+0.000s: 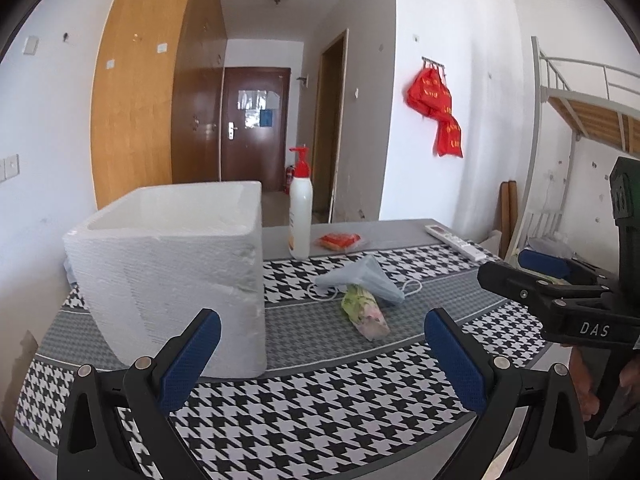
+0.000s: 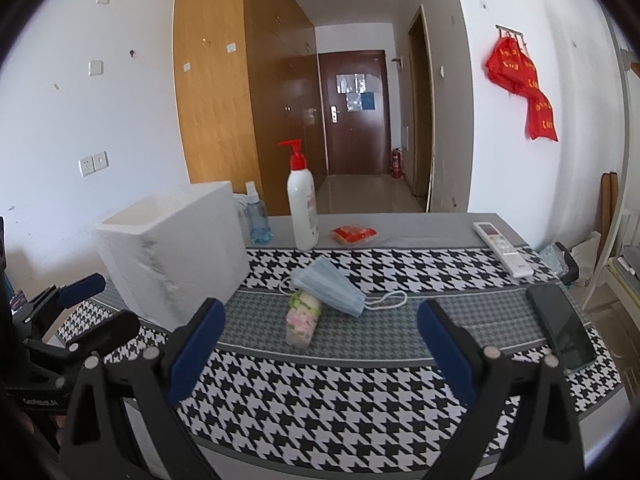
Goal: Organize soft objects
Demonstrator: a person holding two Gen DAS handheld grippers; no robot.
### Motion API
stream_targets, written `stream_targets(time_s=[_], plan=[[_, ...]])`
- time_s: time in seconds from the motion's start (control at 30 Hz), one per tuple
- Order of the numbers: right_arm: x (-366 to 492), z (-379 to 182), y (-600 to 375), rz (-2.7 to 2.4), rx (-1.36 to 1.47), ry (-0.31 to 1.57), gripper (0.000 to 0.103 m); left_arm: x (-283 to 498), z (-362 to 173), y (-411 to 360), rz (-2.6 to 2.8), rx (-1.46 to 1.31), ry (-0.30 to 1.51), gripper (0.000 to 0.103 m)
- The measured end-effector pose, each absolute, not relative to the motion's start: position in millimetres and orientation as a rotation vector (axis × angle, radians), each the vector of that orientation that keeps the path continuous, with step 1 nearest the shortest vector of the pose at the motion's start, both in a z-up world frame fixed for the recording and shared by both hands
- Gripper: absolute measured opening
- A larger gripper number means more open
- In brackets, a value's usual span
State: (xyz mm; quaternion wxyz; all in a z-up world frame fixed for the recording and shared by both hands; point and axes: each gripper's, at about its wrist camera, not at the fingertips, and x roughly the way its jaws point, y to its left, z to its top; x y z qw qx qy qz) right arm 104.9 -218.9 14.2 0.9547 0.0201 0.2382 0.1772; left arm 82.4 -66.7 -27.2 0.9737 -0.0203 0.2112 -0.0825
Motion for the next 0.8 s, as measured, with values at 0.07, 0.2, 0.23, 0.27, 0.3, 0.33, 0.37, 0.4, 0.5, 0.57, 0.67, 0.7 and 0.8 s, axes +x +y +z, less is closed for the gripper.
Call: stream_targets(time_s=[0.07,0.2,0.23,0.27,0.3,0.33,0.37,0.4,0.5,0.57,0.67,0.7,0.8], plan=[[108,12,-222,0.363,0.044,0.492,0.099,85,-29,-70,-0.17,-0.041,0.435,0.102],[114,7,-228,0.352,0.048,0.507,0.098,91,-37,-78,-0.173,-0.026,0.458,0.102],[116,5,-230,0.352,0.052,0.511,0.098,94,-38,-80,-0.175,-0.028,0.465,0.102],[118,4,-232,0.349,0.054,0.514,0.099,96,-39,-81,-0.176,-0.03,0.469,0.102],[120,3,-234,0.343,0.056,0.516,0.098,97,-40,-83,-0.177,-0.03,0.471,0.102],[122,2,-235,0.341,0.059,0.518,0.098,99,-41,-84,-0.177,-0.03,0.476,0.102],[124,0,-237,0.342,0.064,0.522,0.098,101,-42,-86,-0.178,-0.029,0.48,0.102],[126,-1,-239,0.342,0.068,0.526,0.098,103,-43,-87,-0.18,-0.029,0.484,0.102],[130,-5,-243,0.339,0.07,0.534,0.098,110,-47,-94,-0.179,-0.02,0.503,0.102],[133,-8,-246,0.34,0.076,0.538,0.098,114,-49,-98,-0.178,-0.016,0.513,0.102],[138,-12,-249,0.34,0.085,0.551,0.098,122,-51,-103,-0.185,-0.021,0.527,0.102],[140,-14,-251,0.34,0.088,0.555,0.099,124,-52,-105,-0.186,-0.019,0.53,0.102],[144,-16,-255,0.34,0.081,0.562,0.098,132,-53,-112,-0.185,-0.007,0.543,0.102]])
